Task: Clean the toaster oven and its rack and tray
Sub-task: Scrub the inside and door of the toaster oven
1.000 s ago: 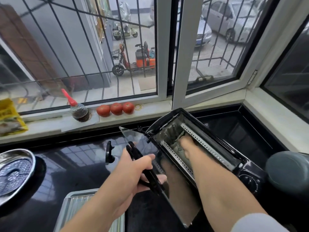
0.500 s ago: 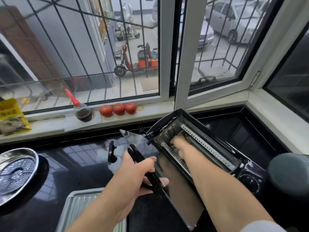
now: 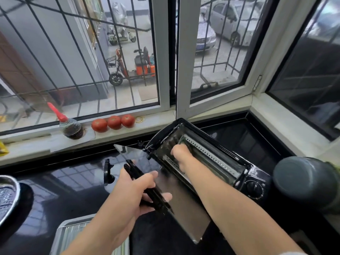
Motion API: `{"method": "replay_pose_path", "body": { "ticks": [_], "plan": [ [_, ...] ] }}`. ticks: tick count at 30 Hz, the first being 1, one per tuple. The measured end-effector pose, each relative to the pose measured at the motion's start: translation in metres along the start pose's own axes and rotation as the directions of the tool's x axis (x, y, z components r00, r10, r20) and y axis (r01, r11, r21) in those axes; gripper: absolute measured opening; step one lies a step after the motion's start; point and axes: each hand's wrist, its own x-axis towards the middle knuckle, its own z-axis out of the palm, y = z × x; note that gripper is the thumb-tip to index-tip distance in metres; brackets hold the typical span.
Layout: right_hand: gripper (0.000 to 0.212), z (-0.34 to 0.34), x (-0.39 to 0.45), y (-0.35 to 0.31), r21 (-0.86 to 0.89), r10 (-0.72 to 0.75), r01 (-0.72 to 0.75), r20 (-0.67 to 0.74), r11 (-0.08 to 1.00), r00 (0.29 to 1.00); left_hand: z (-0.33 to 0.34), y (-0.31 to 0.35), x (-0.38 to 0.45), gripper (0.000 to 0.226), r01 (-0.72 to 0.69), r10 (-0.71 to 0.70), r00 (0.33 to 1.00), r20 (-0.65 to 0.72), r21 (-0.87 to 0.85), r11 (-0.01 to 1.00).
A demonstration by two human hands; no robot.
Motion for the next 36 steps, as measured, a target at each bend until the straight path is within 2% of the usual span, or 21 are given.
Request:
{"method": "replay_pose_path", "body": {
  "ticks": [2, 4, 6, 7, 10, 12, 14, 15, 17, 19, 21, 23, 25, 28, 31, 32, 33, 34, 35, 36],
  "plan": [
    [0.04, -0.003, 0.023, 0.011, -0.113, 0.032, -0.03, 0.017, 0.993, 0.999, -0.002, -0.001, 0.0, 0.035, -0.001, 0.001, 1.0, 0.011, -0.012, 1.0],
    [0.052, -0.008, 0.043, 0.024, -0.375, 0.01, -0.021, -0.032, 0.927, 0.999, -0.004, -0.002, -0.001, 0.04, 0.008, -0.008, 1.0, 0.012, -0.024, 1.0],
    [0.074, -0.011, 0.06, 0.041, -0.698, -0.055, -0.045, -0.12, 0.715, 0.991, -0.006, -0.001, -0.001, 0.048, 0.019, -0.019, 1.0, 0.004, -0.036, 0.999],
    [0.081, -0.012, 0.062, 0.045, -0.787, -0.101, -0.045, -0.136, 0.615, 0.985, -0.005, 0.0, -0.001, 0.05, 0.024, -0.024, 1.0, 0.007, -0.043, 0.999],
    [0.083, -0.013, 0.059, 0.041, -0.893, -0.139, -0.013, -0.084, 0.449, 0.987, -0.005, 0.001, 0.002, 0.047, 0.013, -0.012, 0.999, 0.03, -0.039, 0.999],
    [0.066, -0.012, 0.063, 0.038, -0.919, -0.082, 0.014, -0.019, 0.393, 0.996, -0.004, 0.002, 0.002, 0.04, 0.006, -0.006, 0.999, 0.045, -0.003, 1.0],
    [0.053, -0.012, 0.06, 0.037, -0.905, -0.015, 0.043, 0.04, 0.424, 0.999, -0.005, 0.002, 0.001, 0.041, 0.005, -0.004, 0.999, 0.044, -0.005, 1.0],
    [0.048, -0.012, 0.05, 0.034, -0.879, 0.008, 0.065, 0.077, 0.472, 0.997, -0.005, 0.001, 0.001, 0.045, 0.004, -0.004, 0.999, 0.038, -0.012, 1.0],
    [0.037, -0.013, 0.038, 0.034, -0.733, 0.049, 0.103, 0.183, 0.673, 0.982, -0.007, -0.001, 0.002, 0.053, -0.007, 0.008, 0.999, 0.034, -0.012, 1.0],
    [0.032, -0.014, 0.028, 0.037, -0.54, 0.149, 0.014, 0.256, 0.842, 0.955, -0.009, -0.004, 0.0, 0.049, -0.018, 0.019, 0.999, 0.04, -0.019, 1.0],
    [0.043, -0.013, 0.03, 0.04, -0.483, 0.238, -0.105, 0.222, 0.869, 0.946, -0.012, -0.008, -0.002, 0.056, -0.005, 0.007, 0.999, 0.038, -0.053, 0.999],
    [0.04, -0.023, 0.052, 0.051, -0.53, 0.279, -0.127, 0.218, 0.839, 0.935, -0.014, -0.012, -0.005, 0.064, -0.002, 0.003, 1.0, 0.018, -0.071, 0.997],
    [0.028, -0.04, 0.067, 0.062, -0.655, 0.317, -0.148, 0.146, 0.741, 0.937, -0.014, -0.014, -0.006, 0.062, -0.013, 0.014, 1.0, 0.009, -0.072, 0.997],
    [0.04, -0.063, 0.058, 0.071, -0.86, 0.331, -0.141, 0.034, 0.49, 0.943, -0.013, -0.017, -0.006, 0.056, -0.021, 0.023, 0.999, 0.03, -0.071, 0.997],
    [0.04, -0.062, 0.021, 0.06, -0.974, 0.238, -0.044, 0.01, 0.221, 0.971, -0.018, -0.021, -0.008, 0.067, -0.003, 0.006, 0.999, 0.043, -0.079, 0.997],
    [0.037, -0.063, 0.008, 0.056, -0.991, 0.262, -0.017, 0.019, 0.134, 0.965, -0.021, -0.023, -0.009, 0.067, 0.007, -0.003, 0.999, 0.043, -0.086, 0.996],
    [0.032, -0.063, -0.001, 0.053, -0.995, 0.296, -0.011, 0.019, 0.097, 0.955, -0.026, -0.024, -0.009, 0.069, 0.021, -0.017, 0.999, 0.045, -0.098, 0.995],
    [0.021, -0.066, -0.003, 0.054, -0.989, 0.335, -0.028, 0.023, 0.148, 0.942, -0.031, -0.026, -0.008, 0.073, 0.034, -0.03, 0.999, 0.045, -0.111, 0.993],
    [0.011, -0.065, -0.005, 0.052, -0.96, 0.374, -0.107, -0.003, 0.257, 0.927, -0.036, -0.028, -0.008, 0.076, 0.043, -0.038, 0.998, 0.046, -0.117, 0.992],
    [0.01, -0.062, -0.006, 0.052, -0.895, 0.387, -0.187, -0.017, 0.406, 0.922, -0.04, -0.03, -0.008, 0.077, 0.049, -0.043, 0.998, 0.049, -0.111, 0.993]
  ]
}}
